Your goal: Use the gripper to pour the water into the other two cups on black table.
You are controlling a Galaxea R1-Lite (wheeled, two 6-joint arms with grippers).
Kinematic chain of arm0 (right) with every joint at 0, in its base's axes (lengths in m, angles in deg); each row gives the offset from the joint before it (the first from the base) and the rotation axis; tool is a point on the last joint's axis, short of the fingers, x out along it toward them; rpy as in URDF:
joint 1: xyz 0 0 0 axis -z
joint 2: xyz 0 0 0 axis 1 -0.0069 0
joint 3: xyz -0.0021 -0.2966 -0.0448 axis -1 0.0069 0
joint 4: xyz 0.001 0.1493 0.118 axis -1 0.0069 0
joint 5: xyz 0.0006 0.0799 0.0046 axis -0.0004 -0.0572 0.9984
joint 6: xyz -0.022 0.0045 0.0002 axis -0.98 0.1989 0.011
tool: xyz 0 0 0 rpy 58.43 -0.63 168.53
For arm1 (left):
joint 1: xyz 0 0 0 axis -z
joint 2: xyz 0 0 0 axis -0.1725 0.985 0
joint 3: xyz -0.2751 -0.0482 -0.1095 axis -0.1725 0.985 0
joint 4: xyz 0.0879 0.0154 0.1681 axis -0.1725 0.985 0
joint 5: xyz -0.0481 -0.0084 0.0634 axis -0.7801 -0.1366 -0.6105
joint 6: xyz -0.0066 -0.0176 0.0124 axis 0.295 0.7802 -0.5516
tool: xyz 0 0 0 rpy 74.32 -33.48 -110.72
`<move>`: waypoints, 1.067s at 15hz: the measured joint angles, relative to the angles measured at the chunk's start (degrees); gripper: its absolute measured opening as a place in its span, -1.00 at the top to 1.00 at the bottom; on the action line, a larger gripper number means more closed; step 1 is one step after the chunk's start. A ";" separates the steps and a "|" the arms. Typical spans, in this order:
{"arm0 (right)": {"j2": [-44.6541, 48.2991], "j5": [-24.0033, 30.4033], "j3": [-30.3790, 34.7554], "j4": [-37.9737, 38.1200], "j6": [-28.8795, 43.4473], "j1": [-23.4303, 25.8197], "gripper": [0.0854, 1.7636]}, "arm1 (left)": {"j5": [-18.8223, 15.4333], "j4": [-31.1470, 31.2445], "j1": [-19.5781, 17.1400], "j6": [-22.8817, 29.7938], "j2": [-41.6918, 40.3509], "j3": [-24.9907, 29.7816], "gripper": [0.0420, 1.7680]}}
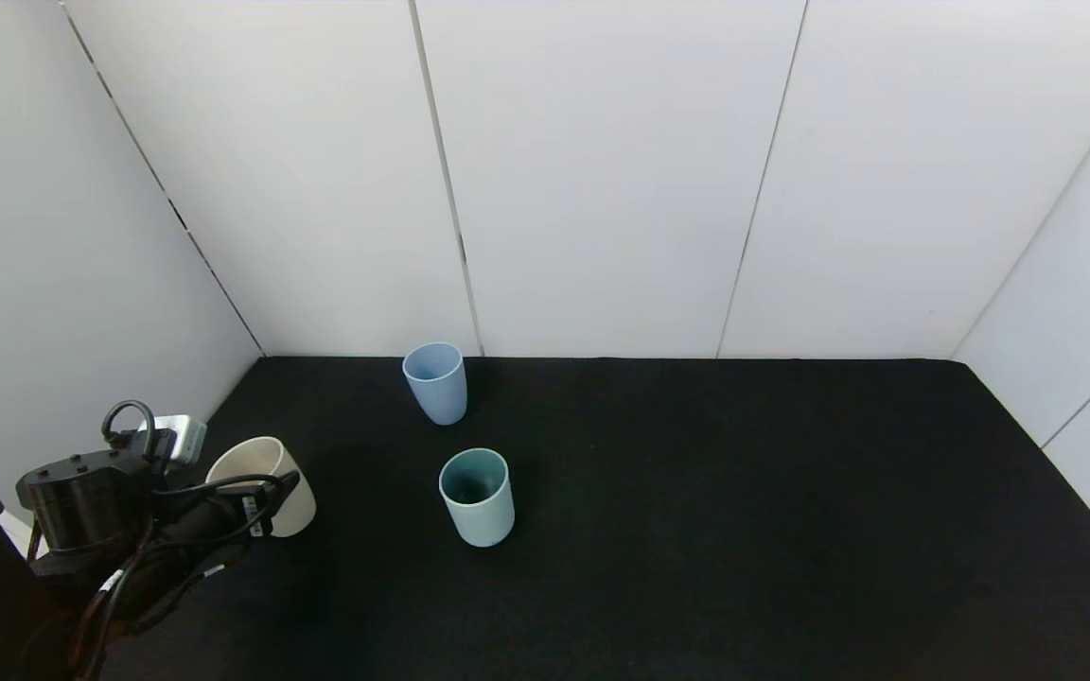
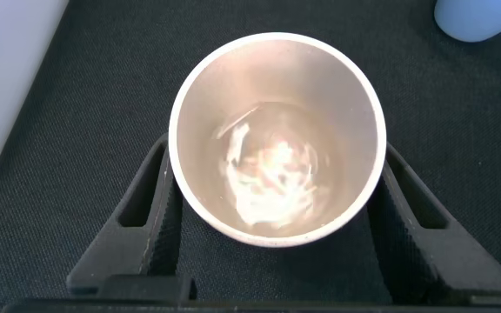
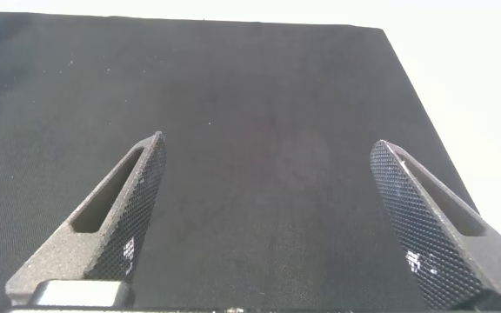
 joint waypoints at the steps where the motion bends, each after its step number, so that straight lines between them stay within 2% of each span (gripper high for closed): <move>1: 0.00 0.00 0.00 0.00 0.00 0.00 -0.94 | -0.39 0.52 0.00 -0.09 -0.27 0.00 -0.39; 3: 0.00 0.00 0.00 0.00 0.02 0.00 -0.94 | -0.63 2.82 0.24 -0.24 -1.34 -0.34 -0.39; 5: 0.00 -0.02 0.00 0.00 0.00 0.00 -0.94 | -1.22 8.48 0.94 -0.32 -3.83 -1.50 -0.39; 9: 0.00 0.00 0.00 0.00 0.00 0.00 -0.94 | -2.38 25.17 3.25 -0.39 -12.79 -7.19 -0.39; 13: 0.00 -0.02 0.00 0.00 0.00 0.02 -0.94 | -2.57 42.51 7.75 -0.87 -21.77 -15.47 -0.38; 16: 0.00 0.00 0.00 0.00 0.00 0.02 -0.94 | -2.27 50.42 11.57 -3.82 -26.51 -19.99 -0.38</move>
